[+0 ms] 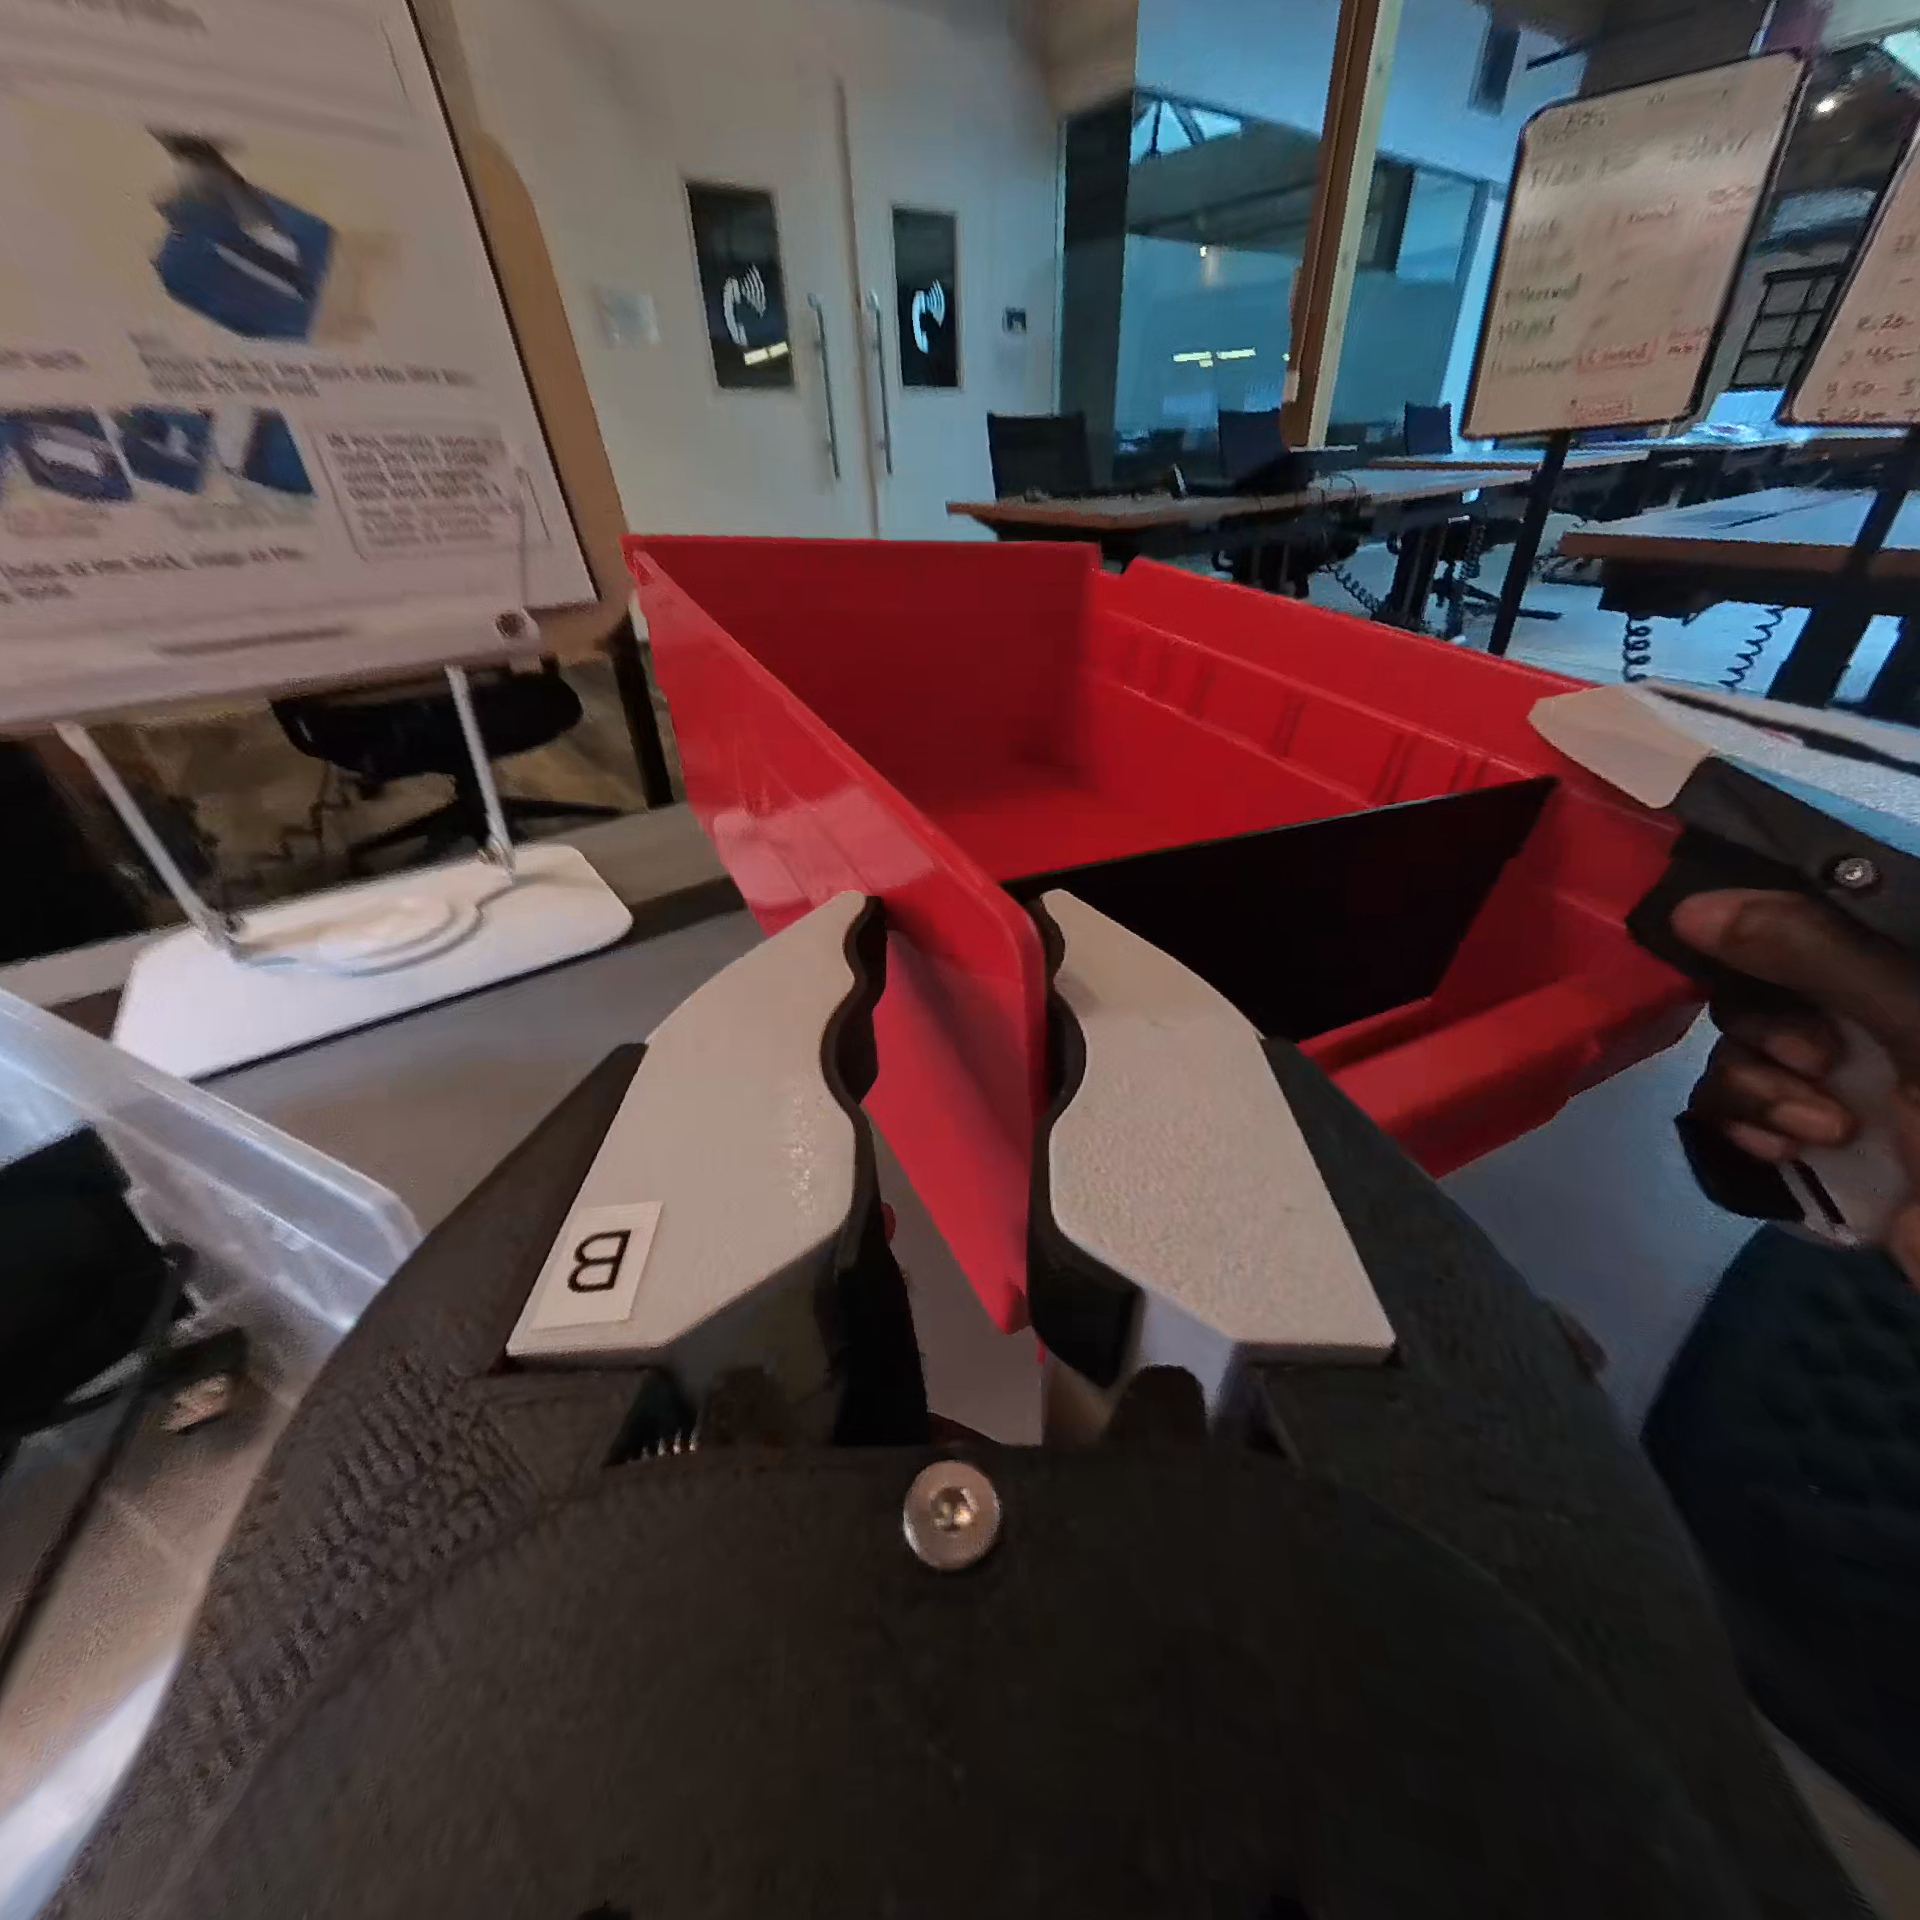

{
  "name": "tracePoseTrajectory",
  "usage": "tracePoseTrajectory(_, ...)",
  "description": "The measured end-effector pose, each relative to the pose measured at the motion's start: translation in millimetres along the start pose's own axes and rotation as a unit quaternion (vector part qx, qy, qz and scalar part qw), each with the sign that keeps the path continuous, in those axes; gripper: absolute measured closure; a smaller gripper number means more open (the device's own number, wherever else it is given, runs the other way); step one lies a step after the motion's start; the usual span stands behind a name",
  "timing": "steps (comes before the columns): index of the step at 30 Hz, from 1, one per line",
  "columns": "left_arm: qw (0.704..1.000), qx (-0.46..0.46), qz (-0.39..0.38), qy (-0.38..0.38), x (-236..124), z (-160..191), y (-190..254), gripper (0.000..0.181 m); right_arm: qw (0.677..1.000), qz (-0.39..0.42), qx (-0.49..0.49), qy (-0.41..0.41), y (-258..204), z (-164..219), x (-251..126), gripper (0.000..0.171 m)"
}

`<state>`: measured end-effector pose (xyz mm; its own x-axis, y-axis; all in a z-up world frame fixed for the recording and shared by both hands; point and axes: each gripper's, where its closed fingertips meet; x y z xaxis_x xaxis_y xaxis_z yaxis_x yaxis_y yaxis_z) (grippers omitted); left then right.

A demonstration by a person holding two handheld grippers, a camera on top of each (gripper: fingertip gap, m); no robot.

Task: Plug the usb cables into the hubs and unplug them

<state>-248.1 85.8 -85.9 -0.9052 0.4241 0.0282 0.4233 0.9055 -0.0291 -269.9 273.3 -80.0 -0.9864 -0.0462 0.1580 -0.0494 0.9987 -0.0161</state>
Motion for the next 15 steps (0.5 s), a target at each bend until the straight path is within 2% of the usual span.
tracePoseTrajectory(5, 0.999, -0.037, 0.006, -0.033, 7, 33, 1, 0.153, 0.998, 0.000, -0.037, -0.060, 3, 25, 8, 0.165)
tracePoseTrajectory(10, 0.995, -0.065, 0.036, -0.066, 8, 47, 0, 0.148, 0.992, 0.015, -0.063, -0.107, 2, 42, 12, 0.163)
tracePoseTrajectory(13, 0.991, -0.085, 0.074, -0.070, 7, 49, 8, 0.141, 0.991, 0.036, -0.093, -0.089, 7, 38, 12, 0.160)
tracePoseTrajectory(15, 0.987, -0.107, 0.094, -0.074, 4, 49, 12, 0.139, 0.993, 0.048, -0.100, -0.045, 10, 25, 11, 0.161)
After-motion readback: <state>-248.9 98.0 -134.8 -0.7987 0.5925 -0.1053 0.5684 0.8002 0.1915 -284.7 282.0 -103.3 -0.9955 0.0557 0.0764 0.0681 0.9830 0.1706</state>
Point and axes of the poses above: each gripper's, where its closed fingertips meet, x out along the fingers, z out of its underside, y = z × x across the jaws, and after that the axes turned 1 degree about y, right-handed
